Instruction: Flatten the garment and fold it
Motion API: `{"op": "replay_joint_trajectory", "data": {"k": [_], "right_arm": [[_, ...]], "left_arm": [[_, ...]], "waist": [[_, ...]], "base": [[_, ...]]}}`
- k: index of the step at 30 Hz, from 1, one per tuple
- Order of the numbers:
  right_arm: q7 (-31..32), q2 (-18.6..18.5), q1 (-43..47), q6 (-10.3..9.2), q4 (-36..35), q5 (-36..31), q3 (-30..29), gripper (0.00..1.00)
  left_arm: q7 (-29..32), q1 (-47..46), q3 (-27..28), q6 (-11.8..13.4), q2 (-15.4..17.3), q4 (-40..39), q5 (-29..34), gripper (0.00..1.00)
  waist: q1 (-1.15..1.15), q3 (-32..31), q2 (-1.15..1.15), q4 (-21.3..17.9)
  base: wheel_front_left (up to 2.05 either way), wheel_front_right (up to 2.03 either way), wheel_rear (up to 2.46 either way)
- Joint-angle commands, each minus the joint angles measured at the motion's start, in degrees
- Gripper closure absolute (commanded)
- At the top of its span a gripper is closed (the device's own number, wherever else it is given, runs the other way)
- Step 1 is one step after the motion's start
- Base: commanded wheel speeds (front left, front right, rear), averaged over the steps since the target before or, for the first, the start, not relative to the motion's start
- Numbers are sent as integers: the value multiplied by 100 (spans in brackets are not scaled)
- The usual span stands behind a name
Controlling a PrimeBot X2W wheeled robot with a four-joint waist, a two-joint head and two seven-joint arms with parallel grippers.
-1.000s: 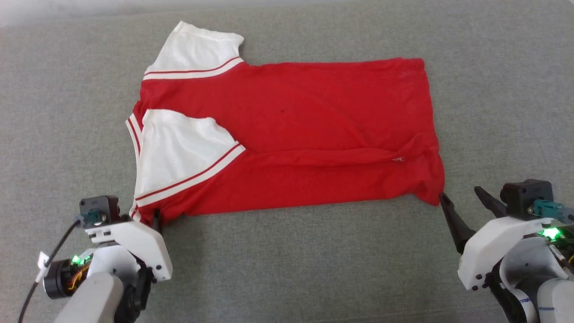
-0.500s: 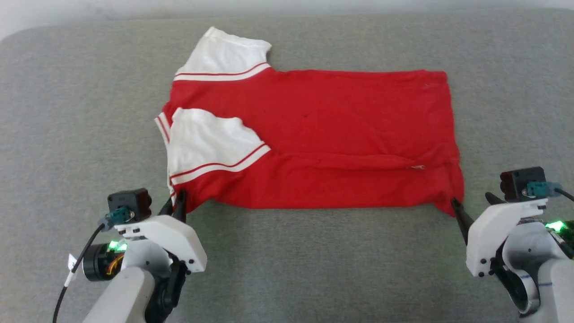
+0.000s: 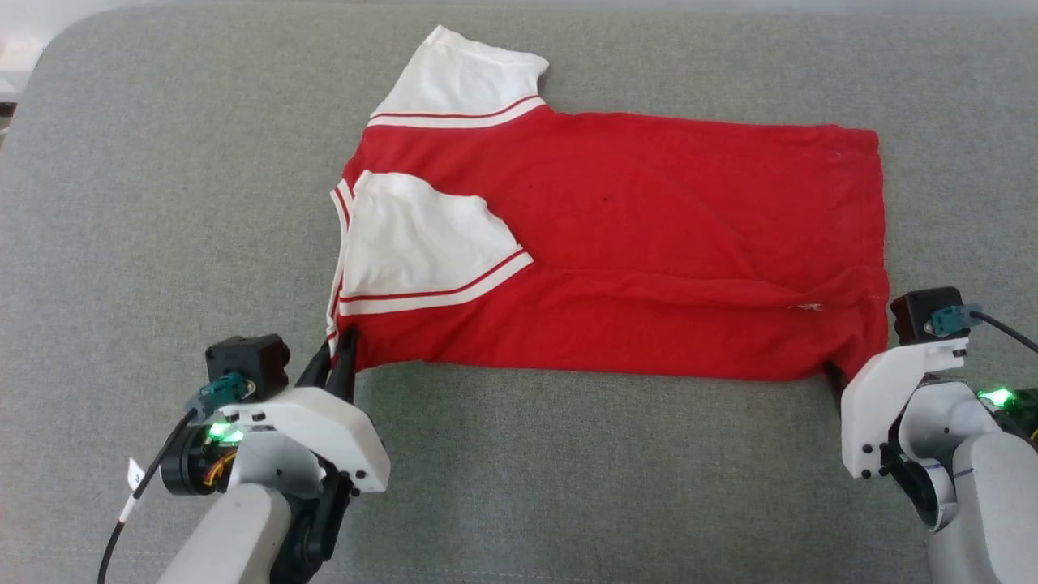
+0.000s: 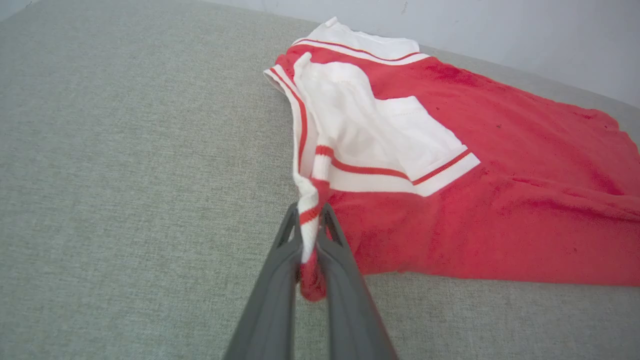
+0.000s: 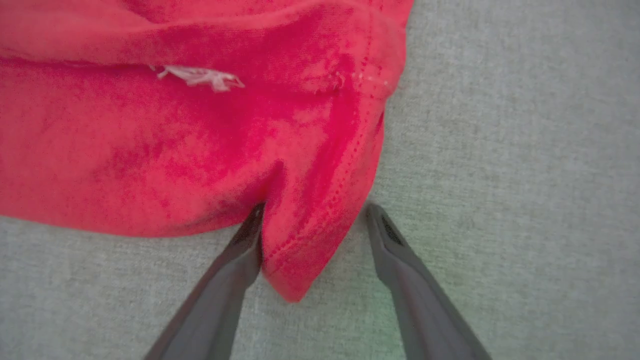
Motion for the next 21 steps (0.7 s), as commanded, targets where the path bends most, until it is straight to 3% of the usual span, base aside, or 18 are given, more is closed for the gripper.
{"op": "replay_joint_trajectory", "data": {"k": [1, 2, 3, 11, 21], "right_arm": [[87, 44, 86, -5, 293, -35, 77, 22], [70, 38, 78, -5, 343, -20, 101, 96], [49, 6, 70, -5, 380, -17, 171, 100], [-41, -426, 36, -5, 250, 224, 281, 100], [675, -1162, 806, -5, -865, 884, 435, 100]], "left_arm": [[-13, 28, -10, 30, 32, -7, 28, 100], [-10, 25, -3, 17, 17, 2, -5, 100], [4, 25, -5, 11, 24, 25, -17, 100], [76, 171, 27, 8, 146, 246, -94, 100], [380, 961, 12, 126, 342, 44, -323, 100]], "waist": [[1, 22, 0, 4], [1, 20, 0, -7], [1, 10, 0, -28], [1, -304, 0, -195], [1, -871, 0, -236]], "base": [[0, 0, 0], [0, 0, 0], [0, 0, 0], [0, 0, 0], [0, 0, 0]]}}
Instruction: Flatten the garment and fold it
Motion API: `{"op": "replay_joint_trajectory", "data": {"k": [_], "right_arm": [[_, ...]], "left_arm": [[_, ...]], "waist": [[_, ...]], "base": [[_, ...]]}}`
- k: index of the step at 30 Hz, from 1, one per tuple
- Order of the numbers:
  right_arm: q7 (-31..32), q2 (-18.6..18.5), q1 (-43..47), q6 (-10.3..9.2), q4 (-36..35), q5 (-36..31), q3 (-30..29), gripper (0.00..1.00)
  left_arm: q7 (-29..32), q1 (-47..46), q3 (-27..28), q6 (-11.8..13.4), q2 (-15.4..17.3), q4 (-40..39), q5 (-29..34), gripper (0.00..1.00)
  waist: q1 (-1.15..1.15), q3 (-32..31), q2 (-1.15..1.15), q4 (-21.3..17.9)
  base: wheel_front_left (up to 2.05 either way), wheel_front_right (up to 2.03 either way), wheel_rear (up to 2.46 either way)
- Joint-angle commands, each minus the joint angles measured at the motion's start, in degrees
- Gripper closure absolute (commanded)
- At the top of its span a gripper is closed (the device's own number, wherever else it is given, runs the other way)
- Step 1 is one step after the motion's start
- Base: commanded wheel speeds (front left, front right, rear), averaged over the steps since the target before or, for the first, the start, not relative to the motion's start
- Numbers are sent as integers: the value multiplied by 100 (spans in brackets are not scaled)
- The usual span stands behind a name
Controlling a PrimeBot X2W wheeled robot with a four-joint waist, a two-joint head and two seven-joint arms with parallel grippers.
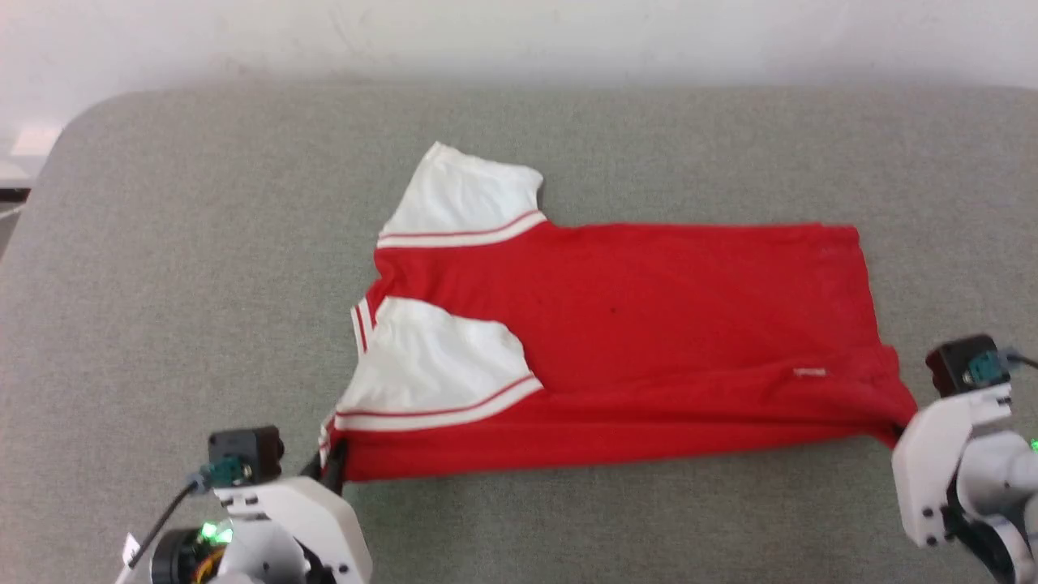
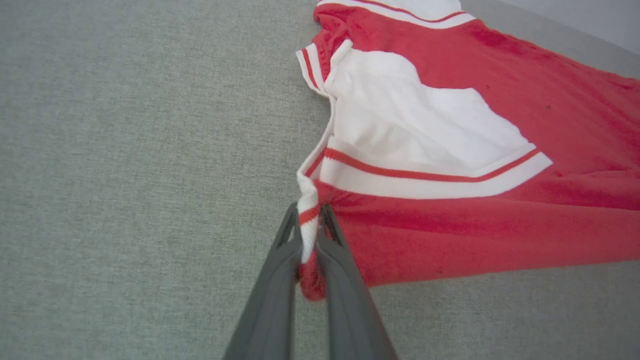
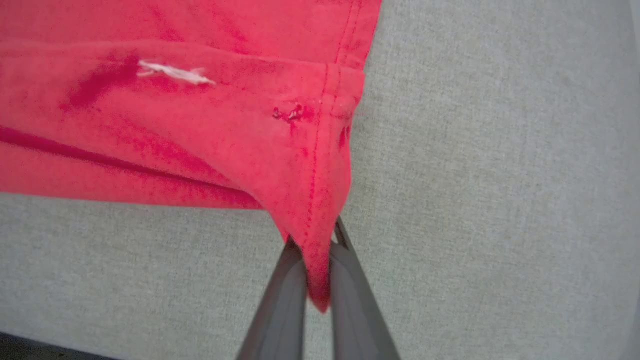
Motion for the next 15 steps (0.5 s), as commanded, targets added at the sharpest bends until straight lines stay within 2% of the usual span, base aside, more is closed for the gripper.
{"op": "replay_joint_trajectory", "data": {"k": [1, 6, 11, 12, 13, 14, 15], "right_arm": [[98, -125, 201, -15, -105, 79, -17, 100], [240, -202, 665, -15, -355, 237, -83, 100], [183, -253, 827, -15, -198, 209, -18, 100], [119, -264, 817, -15, -159, 187, -9, 33], [35, -259, 795, -15, -123, 173, -11, 0], [-51, -241, 771, -15, -91, 181, -17, 0], [-110, -218, 745, -15, -60, 205, -20, 0]], "left_arm": [[26, 135, -4, 81, 35, -70, -64, 100], [195, 432, -218, 73, 60, -39, -60, 100], [163, 474, -335, 5, -55, 199, -93, 100], [130, 452, -347, -15, -75, 268, -88, 100], [88, 422, -359, -26, -87, 336, -65, 60], [47, 393, -367, -38, -102, 398, -49, 0], [-3, 367, -365, -56, -124, 446, -48, 0]], "waist": [[0, -140, 0, 2], [0, -135, 0, 7], [0, -61, 0, 13], [0, -53, 0, 16], [0, -50, 0, 18], [0, -53, 0, 17], [0, -63, 0, 14]], "base": [[0, 0, 0], [0, 0, 0], [0, 0, 0], [0, 0, 0], [0, 0, 0], [0, 0, 0], [0, 0, 0]]}}
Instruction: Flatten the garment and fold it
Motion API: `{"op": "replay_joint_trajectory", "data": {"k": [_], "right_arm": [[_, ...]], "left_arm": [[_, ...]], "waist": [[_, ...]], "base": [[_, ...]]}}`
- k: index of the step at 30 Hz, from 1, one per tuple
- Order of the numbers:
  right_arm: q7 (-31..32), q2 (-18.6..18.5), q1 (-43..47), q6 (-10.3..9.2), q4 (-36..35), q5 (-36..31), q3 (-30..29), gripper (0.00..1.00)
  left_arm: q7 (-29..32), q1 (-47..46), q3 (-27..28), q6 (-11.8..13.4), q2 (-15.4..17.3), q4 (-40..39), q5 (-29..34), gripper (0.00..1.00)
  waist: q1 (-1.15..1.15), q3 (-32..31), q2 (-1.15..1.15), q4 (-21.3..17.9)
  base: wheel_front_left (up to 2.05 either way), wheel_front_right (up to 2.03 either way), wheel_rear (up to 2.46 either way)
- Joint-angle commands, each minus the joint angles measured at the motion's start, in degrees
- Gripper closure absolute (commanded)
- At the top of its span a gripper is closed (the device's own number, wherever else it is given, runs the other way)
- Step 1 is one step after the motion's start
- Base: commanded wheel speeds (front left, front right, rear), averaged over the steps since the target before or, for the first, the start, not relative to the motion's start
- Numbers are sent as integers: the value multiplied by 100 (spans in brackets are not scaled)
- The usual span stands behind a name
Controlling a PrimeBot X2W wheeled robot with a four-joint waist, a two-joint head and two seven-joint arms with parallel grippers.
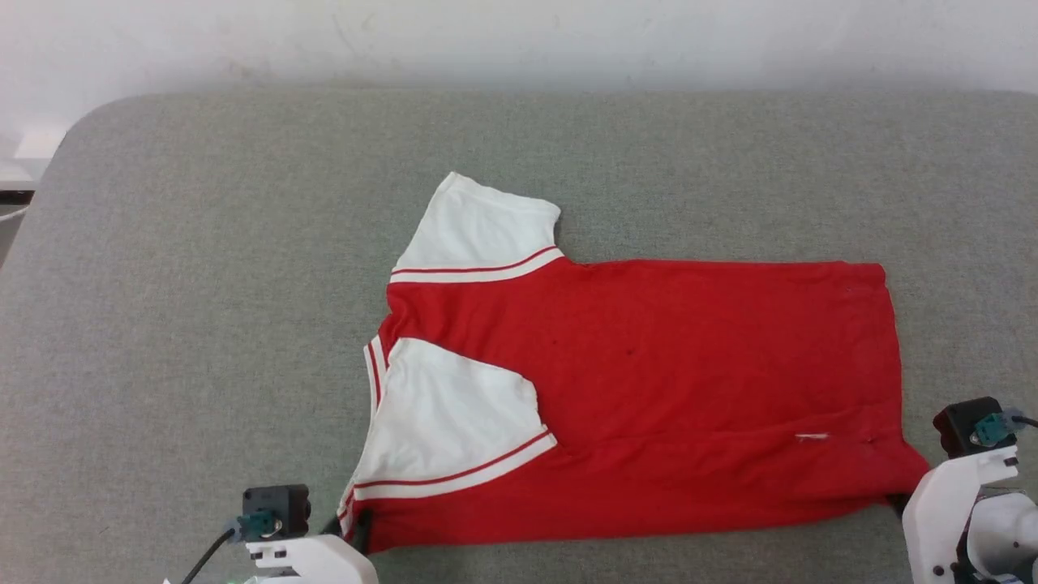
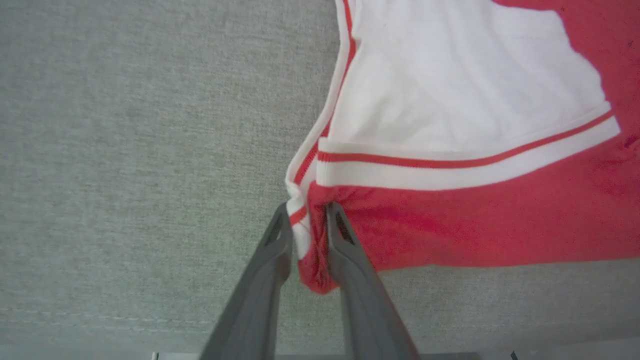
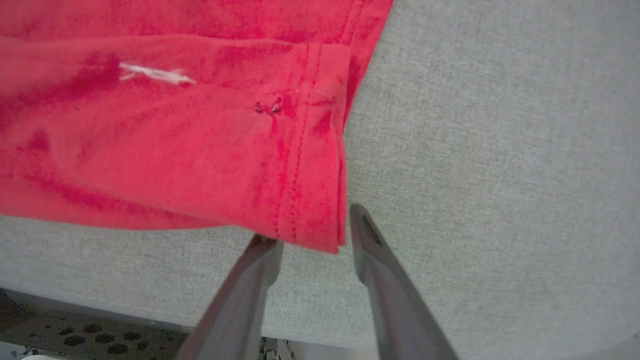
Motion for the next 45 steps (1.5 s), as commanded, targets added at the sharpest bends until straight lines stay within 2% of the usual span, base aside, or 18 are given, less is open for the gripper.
{"op": "replay_joint_trajectory", "data": {"k": [1, 6, 11, 14, 19, 21, 25, 30, 33, 34, 35, 42, 45], "right_arm": [[-85, -14, -58, -13, 27, -4, -16, 0], [-636, -110, -221, -13, -128, -161, -116, 0], [-1579, 87, -347, -13, -609, -260, -314, 0], [-2241, 296, -346, -13, -885, -386, -387, 0], [-3295, 862, -262, -13, -1300, -620, -614, 0], [-3628, 1109, -237, -13, -1412, -737, -740, 0], [-4034, 1418, -209, -13, -1564, -886, -733, 0], [-4102, 1597, -225, -13, -1589, -970, -621, 0], [-4080, 1658, -257, -13, -1591, -958, -550, 0], [-4080, 1658, -257, -13, -1591, -958, -550, 0], [-4082, 1672, -283, -13, -1586, -975, -541, 0], [-4194, 1730, -468, -13, -1421, -866, -360, 0], [-4262, 1735, -530, -13, -1349, -671, -253, 0]], "left_arm": [[-106, -99, 26, -48, -4, 70, 32, 0], [-687, -259, 196, -169, -39, -19, 74, 0], [-1705, -481, 388, -565, -67, -374, 167, 0], [-2215, -576, 502, -670, -52, -490, 354, 0], [-2435, -664, 804, -793, -158, -846, 705, 0], [-2442, -700, 864, -913, -175, -977, 865, 0], [-2409, -939, 768, -1203, 57, -874, 1096, 0], [-1624, -1622, 607, -1408, 409, -635, 1249, 0], [-1000, -2182, 569, -1328, 619, -381, 1460, 0], [-1000, -2182, 569, -1328, 619, -381, 1460, 0], [-748, -2383, 529, -1366, 675, -260, 1488, 0], [916, -3794, 445, -2009, 1074, 852, 1184, 0], [1723, -4269, 454, -2156, 1237, 1428, 961, 0]], "waist": [[0, -28, 0, -5], [0, -185, 0, -45], [0, -319, 0, -128], [0, -359, 0, -217], [0, -324, 0, -391], [0, -269, 0, -475], [0, -106, 0, -695], [0, 191, 0, -1062], [0, 416, 0, -1313], [0, 416, 0, -1313], [0, 498, 0, -1403], [0, 1024, 0, -2005], [0, 1225, 0, -2225]], "base": [[0, 0, 0], [0, 0, 0], [0, 0, 0], [0, 0, 0], [0, 0, 0], [0, 0, 0], [0, 0, 0], [0, 0, 0], [0, 0, 0], [0, 0, 0], [0, 0, 0], [0, 0, 0], [0, 0, 0]]}}
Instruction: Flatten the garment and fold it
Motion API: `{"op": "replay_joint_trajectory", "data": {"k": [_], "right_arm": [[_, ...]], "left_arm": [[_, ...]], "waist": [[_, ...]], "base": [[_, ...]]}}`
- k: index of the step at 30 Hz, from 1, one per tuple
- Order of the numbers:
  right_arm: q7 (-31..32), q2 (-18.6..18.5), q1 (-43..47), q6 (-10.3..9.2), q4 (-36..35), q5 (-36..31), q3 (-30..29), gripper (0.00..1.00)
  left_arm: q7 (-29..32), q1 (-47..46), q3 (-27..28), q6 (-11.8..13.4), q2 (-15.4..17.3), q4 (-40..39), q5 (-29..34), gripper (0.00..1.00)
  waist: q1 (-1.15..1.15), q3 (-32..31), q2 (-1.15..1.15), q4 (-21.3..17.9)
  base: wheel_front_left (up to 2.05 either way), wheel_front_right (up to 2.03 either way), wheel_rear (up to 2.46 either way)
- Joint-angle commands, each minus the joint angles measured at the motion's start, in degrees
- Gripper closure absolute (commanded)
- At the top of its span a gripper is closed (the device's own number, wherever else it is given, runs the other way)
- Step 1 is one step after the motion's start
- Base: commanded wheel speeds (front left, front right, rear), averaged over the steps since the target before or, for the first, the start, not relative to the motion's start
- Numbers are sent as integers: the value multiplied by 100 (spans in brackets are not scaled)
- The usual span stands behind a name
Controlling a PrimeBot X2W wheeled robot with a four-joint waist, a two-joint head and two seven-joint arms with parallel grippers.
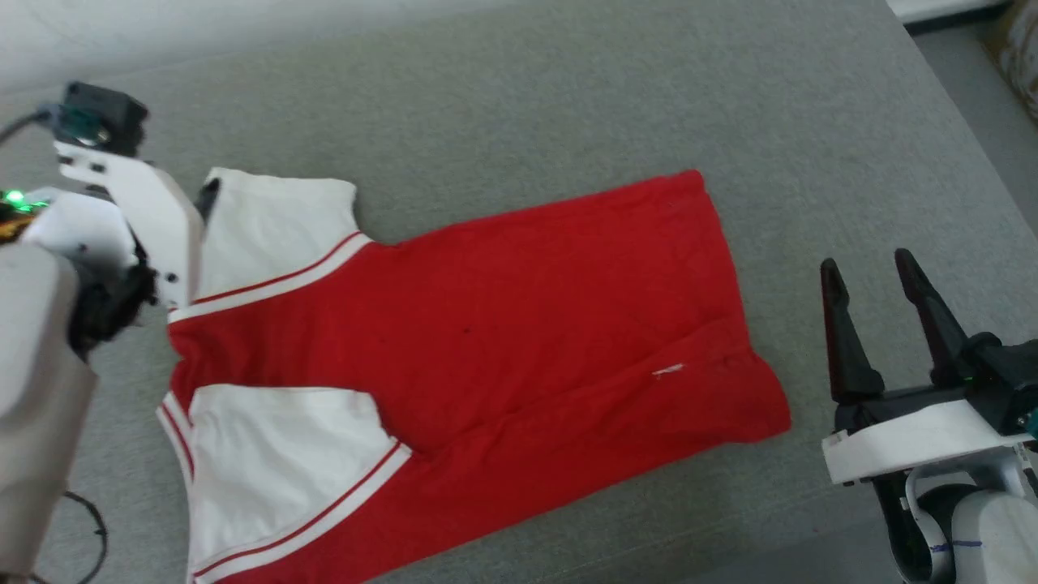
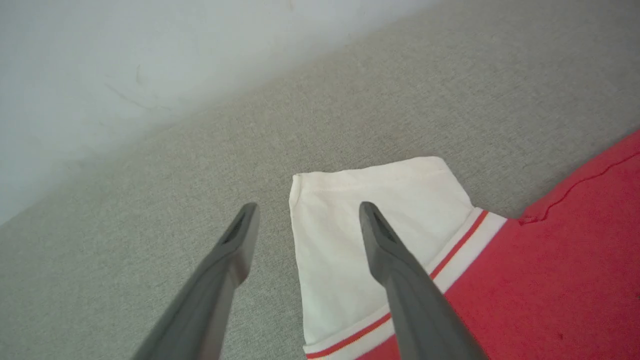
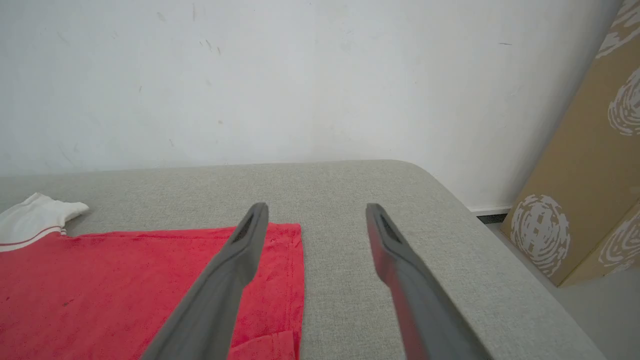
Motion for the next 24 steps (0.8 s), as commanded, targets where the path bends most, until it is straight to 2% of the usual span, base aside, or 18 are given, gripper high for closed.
{"op": "replay_joint_trajectory", "data": {"k": [1, 4, 8, 16, 21, 22, 23, 24], "right_arm": [[-56, 22, -99, -12, -15, 140, 57, 0], [-74, 23, -181, -12, -104, 346, 198, 0], [-89, 24, -257, -12, -208, 450, 303, 0], [-198, 24, -245, -12, -129, 579, 368, 0], [-224, 24, -251, -12, -77, 616, 378, 0], [-191, 24, -249, -12, -55, 645, 372, 0], [-160, 24, -249, -12, -40, 657, 365, 0], [-151, 24, -254, -12, -35, 659, 352, 0]], "left_arm": [[214, -152, 7, -50, 60, 149, -68, 0], [977, -481, 56, -101, 170, 563, -324, 0], [1579, -833, 169, -103, 318, 865, -541, 0], [2010, -1083, 115, -6, 650, 1134, -422, 0], [2185, -992, 47, 20, 661, 1207, -451, 0], [2285, -940, 22, -3, 630, 1209, -507, 12], [2377, -902, 23, -14, 586, 1197, -586, 100], [2417, -885, 32, -19, 560, 1168, -638, 100]], "waist": [[-2, 524, 0, -534], [-2, 675, 0, -736], [-2, 872, 0, -926], [-2, 1089, 0, -1070], [-2, 1140, 0, -1056], [-2, 1148, 0, -1043], [-2, 1161, 0, -1023], [-2, 1173, 0, -1000]], "base": [[0, 0, 0], [0, 0, 0], [0, 0, 0], [0, 0, 0], [0, 0, 0], [0, 0, 0], [0, 0, 0], [0, 0, 0]]}}
